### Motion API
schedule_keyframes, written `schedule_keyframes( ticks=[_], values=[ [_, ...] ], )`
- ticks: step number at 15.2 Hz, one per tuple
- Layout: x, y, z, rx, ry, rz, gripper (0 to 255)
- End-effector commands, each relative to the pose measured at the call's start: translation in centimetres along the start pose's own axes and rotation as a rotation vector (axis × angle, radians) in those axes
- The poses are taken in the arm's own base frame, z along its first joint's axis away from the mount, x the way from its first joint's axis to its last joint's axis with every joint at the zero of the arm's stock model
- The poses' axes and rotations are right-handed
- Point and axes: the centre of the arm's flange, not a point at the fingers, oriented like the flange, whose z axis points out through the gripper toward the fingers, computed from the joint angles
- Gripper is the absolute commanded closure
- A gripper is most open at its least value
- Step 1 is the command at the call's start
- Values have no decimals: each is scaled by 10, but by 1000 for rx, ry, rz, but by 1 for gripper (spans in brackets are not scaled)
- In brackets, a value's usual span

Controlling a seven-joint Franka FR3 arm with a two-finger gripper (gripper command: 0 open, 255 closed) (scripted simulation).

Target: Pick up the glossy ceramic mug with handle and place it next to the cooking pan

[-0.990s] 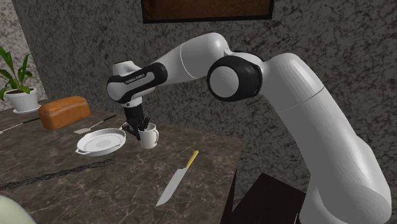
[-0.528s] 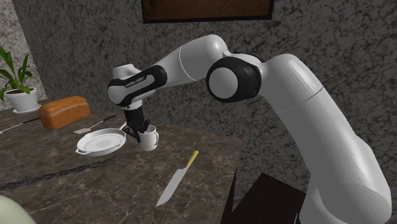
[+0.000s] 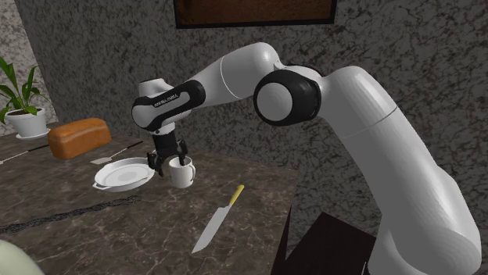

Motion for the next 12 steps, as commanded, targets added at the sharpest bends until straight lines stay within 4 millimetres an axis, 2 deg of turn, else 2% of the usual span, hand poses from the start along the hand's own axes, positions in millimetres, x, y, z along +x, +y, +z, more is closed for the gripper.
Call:
schedule_keyframes(
  ticks=[1,4,12],
  values=[
    [0,0,-13,0,0,0,0],
    [0,0,-50,0,0,0,0],
    [0,0,-50,0,0,0,0]
  ],
)
